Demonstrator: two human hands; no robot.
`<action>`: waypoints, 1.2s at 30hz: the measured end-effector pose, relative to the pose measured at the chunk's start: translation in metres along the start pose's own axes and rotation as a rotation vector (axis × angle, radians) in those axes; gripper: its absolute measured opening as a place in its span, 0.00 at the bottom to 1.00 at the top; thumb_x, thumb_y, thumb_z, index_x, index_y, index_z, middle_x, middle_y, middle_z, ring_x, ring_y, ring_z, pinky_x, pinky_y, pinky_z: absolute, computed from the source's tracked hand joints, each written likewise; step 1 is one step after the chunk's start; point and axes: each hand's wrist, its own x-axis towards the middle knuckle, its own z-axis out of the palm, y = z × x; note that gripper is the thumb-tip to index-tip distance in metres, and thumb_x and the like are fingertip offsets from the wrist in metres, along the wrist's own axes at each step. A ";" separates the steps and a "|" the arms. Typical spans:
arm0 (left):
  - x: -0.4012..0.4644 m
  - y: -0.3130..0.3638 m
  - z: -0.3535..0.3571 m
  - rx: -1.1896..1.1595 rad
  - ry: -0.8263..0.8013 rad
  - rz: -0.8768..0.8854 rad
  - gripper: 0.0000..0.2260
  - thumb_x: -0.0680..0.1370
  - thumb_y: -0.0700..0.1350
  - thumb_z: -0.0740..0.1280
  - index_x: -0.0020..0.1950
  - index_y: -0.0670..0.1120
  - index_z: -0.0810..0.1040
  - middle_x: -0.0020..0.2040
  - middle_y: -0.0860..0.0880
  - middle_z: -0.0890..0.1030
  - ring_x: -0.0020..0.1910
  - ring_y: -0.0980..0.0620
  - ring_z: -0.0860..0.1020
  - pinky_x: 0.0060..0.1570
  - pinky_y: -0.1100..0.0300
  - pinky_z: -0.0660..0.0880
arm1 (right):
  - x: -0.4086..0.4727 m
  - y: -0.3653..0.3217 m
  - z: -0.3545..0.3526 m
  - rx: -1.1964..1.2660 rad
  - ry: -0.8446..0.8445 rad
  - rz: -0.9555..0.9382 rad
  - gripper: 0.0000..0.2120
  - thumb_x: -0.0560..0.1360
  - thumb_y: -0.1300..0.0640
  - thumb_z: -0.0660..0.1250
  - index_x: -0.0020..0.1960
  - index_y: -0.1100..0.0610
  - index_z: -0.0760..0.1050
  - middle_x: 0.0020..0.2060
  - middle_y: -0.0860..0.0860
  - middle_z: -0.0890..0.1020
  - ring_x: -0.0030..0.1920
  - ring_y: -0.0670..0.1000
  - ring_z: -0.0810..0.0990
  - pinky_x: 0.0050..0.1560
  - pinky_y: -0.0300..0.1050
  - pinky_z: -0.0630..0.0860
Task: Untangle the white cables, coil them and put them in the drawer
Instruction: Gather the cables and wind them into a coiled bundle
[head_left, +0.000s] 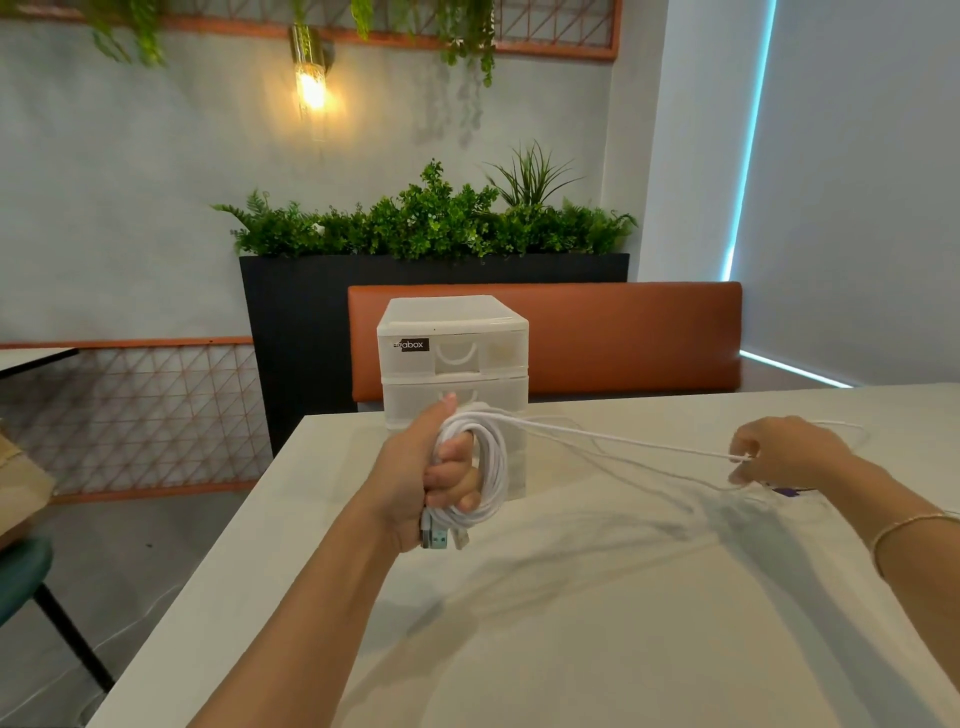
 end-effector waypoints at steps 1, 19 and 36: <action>0.000 0.000 -0.001 0.019 0.003 0.001 0.28 0.81 0.55 0.51 0.22 0.46 0.66 0.17 0.51 0.63 0.16 0.57 0.61 0.22 0.67 0.66 | 0.002 0.004 0.002 0.035 -0.004 -0.008 0.09 0.69 0.48 0.72 0.45 0.44 0.73 0.49 0.46 0.79 0.46 0.48 0.72 0.47 0.41 0.69; 0.004 -0.011 0.005 0.101 0.003 -0.013 0.29 0.81 0.55 0.51 0.21 0.47 0.67 0.17 0.50 0.64 0.17 0.56 0.61 0.24 0.65 0.66 | -0.001 -0.051 -0.037 1.154 -0.075 0.009 0.13 0.81 0.52 0.56 0.58 0.58 0.74 0.55 0.55 0.76 0.41 0.57 0.82 0.36 0.44 0.79; 0.004 -0.005 0.009 -0.009 0.085 0.028 0.29 0.81 0.55 0.53 0.20 0.46 0.68 0.17 0.50 0.64 0.15 0.56 0.62 0.21 0.67 0.68 | -0.010 -0.054 -0.113 0.452 0.203 -0.167 0.27 0.80 0.42 0.50 0.35 0.53 0.79 0.39 0.48 0.79 0.44 0.49 0.76 0.57 0.47 0.71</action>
